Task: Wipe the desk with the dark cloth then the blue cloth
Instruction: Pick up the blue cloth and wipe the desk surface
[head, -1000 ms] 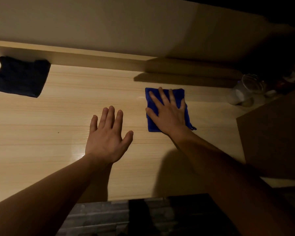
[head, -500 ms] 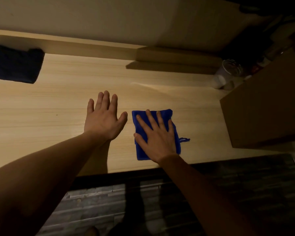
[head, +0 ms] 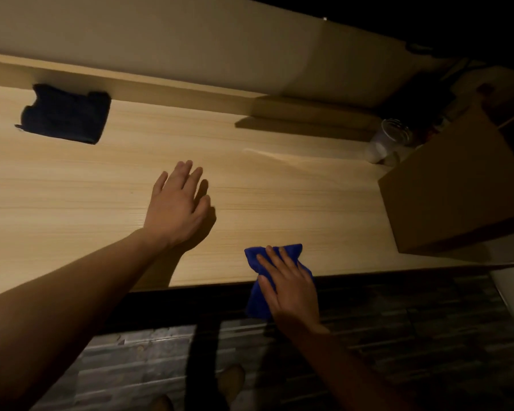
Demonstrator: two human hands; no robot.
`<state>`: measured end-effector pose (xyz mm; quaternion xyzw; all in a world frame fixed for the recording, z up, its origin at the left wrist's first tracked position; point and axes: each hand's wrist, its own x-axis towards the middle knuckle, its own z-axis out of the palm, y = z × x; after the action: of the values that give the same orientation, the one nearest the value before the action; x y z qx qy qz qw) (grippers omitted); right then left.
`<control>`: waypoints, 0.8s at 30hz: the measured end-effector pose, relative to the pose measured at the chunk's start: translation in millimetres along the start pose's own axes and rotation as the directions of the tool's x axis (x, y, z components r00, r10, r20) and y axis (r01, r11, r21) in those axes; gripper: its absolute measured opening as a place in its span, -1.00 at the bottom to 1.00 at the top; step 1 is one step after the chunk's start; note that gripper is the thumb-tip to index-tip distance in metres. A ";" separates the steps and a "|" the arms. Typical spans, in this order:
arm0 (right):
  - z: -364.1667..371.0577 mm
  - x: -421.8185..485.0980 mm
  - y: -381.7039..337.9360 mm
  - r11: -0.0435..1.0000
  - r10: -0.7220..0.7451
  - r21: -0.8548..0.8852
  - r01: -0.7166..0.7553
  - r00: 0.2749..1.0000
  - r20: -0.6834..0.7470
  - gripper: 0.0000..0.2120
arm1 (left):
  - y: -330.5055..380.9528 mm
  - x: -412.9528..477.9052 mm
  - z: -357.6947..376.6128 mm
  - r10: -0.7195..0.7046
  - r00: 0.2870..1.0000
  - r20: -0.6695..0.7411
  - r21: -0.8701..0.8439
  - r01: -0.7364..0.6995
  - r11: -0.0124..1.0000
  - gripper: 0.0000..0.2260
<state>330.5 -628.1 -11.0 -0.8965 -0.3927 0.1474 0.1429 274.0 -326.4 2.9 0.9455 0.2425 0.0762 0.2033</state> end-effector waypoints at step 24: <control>37.3 317.1 -233.6 0.964 -0.187 -0.176 0.200 0.978 0.088 -0.45 | -157.4 -74.7 -51.2 -0.374 0.926 -0.050 0.202 0.377 0.904 -0.41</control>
<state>367.4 -234.2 -6.6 -0.8574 -0.4951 0.1273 0.0593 129.2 -219.4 -20.4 0.8967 0.4276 0.0149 0.1131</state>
